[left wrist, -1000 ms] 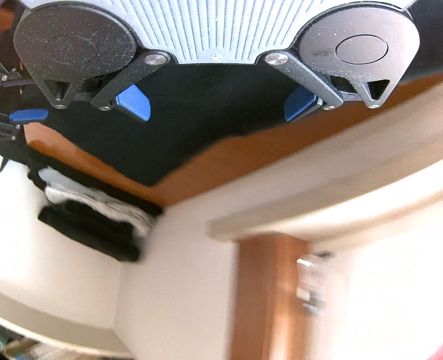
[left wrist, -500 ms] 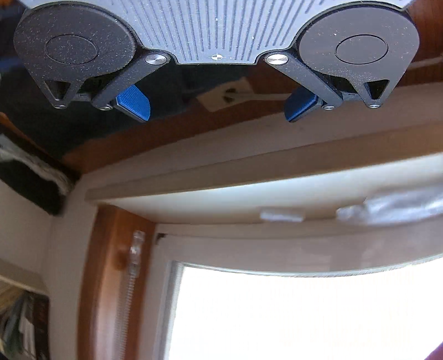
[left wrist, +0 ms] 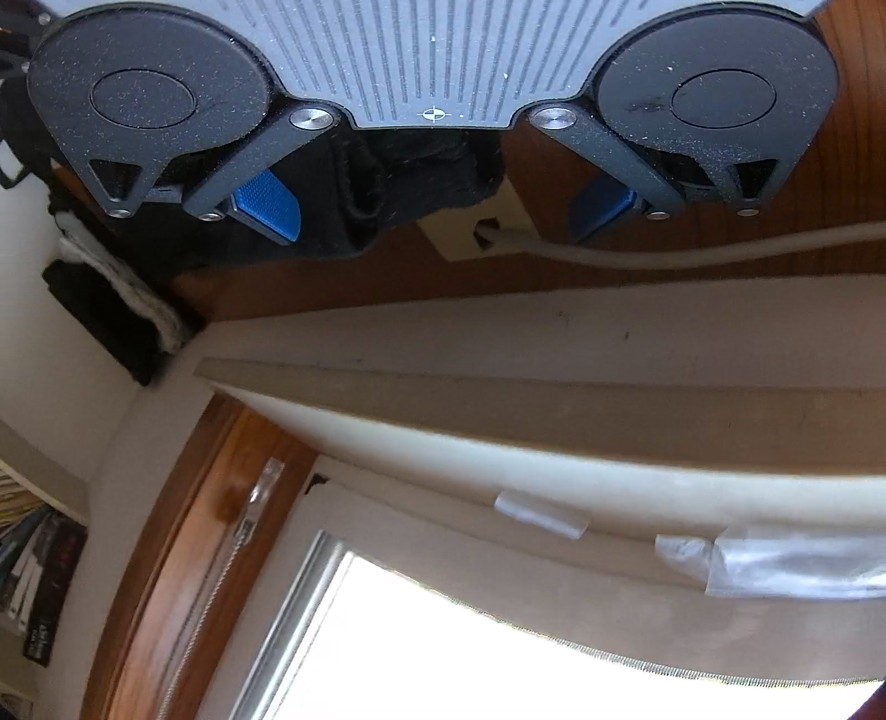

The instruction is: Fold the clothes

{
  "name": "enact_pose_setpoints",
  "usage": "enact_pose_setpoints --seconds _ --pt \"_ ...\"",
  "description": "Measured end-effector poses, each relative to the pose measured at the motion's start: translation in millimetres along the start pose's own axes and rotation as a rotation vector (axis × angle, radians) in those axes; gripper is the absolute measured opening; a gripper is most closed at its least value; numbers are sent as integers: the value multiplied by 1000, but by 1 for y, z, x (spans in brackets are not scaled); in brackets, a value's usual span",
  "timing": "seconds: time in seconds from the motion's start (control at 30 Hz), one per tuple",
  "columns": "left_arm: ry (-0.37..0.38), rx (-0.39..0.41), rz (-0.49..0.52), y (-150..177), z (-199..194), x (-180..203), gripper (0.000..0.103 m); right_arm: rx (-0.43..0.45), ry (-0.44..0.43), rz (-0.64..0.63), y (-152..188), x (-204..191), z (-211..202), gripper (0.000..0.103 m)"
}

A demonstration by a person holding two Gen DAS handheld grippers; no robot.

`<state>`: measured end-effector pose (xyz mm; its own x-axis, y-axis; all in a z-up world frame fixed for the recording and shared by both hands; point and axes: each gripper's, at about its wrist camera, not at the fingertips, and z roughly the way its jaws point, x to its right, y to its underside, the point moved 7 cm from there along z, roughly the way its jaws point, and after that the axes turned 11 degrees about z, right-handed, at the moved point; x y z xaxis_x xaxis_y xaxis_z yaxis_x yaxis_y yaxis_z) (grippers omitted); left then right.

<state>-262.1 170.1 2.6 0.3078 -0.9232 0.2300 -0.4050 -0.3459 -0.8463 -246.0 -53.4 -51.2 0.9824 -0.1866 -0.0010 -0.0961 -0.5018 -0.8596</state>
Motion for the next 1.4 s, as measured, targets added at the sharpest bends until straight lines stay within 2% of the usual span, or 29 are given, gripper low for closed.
enact_pose_setpoints --seconds 0.1,0.27,0.37,0.5,0.53,0.57,0.6,0.63,0.67,0.73,0.77,0.87,0.9,0.93,1.03,1.27,1.4 --pt "-5 -37 -17 6 6 -6 103 -13 44 -61 -3 -3 13 65" --pt "33 -66 -43 10 13 -8 103 -34 93 -149 -3 -8 33 71" --pt "36 -85 -28 13 17 -7 103 -16 135 -215 -2 -11 42 73" --pt "44 -101 9 17 19 -1 101 3 150 -219 -5 -8 50 73" --pt "38 -105 34 18 19 2 97 10 147 -214 -5 -7 51 73" --pt "30 -108 60 19 18 5 95 13 141 -206 -5 -6 53 67" --pt "34 -109 78 20 18 7 84 11 135 -197 -6 -5 54 60" --pt "58 -110 75 22 18 10 66 10 129 -187 -6 -3 55 56" --pt "83 -110 72 23 18 12 65 9 134 -191 -6 -3 57 49" --pt "75 -107 91 24 17 13 62 9 159 -215 -6 -2 60 42" --pt "71 -106 100 25 16 14 61 8 171 -221 -6 -2 61 35" --pt "60 -90 109 25 13 16 47 11 200 -224 -9 -1 62 25" --pt "57 -83 108 24 11 16 36 16 202 -217 -10 1 62 21" --pt "45 -74 119 20 8 21 30 26 201 -207 -13 3 60 20" --pt "9 -49 153 9 0 34 24 72 205 -190 -24 9 48 18" --pt "16 38 228 -52 -18 91 22 225 268 -195 -53 36 -13 15" --pt "54 74 324 -104 -5 163 22 307 355 -194 -67 73 -67 15"
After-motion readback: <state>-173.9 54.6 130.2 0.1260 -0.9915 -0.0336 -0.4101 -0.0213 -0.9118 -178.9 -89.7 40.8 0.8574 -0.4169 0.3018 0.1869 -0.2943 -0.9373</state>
